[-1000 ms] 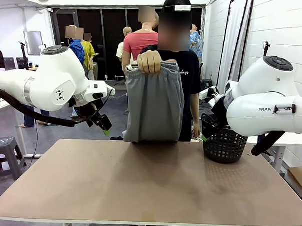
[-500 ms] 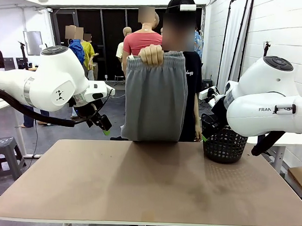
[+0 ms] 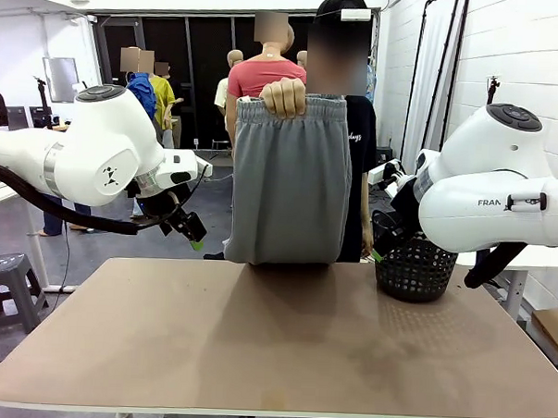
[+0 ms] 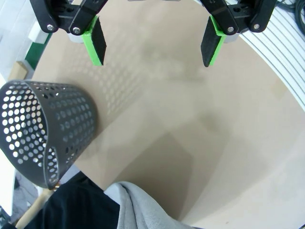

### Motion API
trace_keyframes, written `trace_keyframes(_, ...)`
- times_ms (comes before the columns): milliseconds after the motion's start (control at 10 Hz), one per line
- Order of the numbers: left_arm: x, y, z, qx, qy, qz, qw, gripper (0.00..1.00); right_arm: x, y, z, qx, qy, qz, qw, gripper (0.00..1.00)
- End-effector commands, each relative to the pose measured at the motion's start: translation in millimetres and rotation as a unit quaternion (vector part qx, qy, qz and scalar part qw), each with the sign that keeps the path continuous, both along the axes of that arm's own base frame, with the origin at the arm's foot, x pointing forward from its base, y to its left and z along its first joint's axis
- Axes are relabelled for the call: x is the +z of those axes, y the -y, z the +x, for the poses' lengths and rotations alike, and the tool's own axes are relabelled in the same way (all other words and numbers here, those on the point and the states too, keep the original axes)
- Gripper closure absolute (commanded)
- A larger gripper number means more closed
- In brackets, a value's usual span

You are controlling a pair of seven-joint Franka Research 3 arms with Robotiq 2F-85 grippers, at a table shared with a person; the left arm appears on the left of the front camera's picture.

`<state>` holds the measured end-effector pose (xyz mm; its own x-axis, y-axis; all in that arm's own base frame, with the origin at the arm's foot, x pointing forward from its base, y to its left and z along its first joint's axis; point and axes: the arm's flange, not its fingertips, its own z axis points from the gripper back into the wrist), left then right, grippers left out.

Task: Fold the training pants.
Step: Grab both ends of the Training pants handed by a person.

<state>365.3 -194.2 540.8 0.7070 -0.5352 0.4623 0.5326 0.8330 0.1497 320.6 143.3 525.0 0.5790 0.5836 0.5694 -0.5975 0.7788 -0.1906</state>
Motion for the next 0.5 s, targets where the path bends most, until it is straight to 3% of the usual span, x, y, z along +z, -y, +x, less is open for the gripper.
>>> trace_keyframes(0,0.5,-0.7,-0.6,-0.003,0.004,-0.001,1.000,0.00,0.5,-1.1,0.6,0.000,0.004,0.002,1.000,0.00)
trace_keyframes(400,0.5,-0.7,-0.6,-0.003,0.004,-0.001,1.000,0.00,0.5,-1.1,0.6,0.000,0.004,0.002,1.000,0.00)
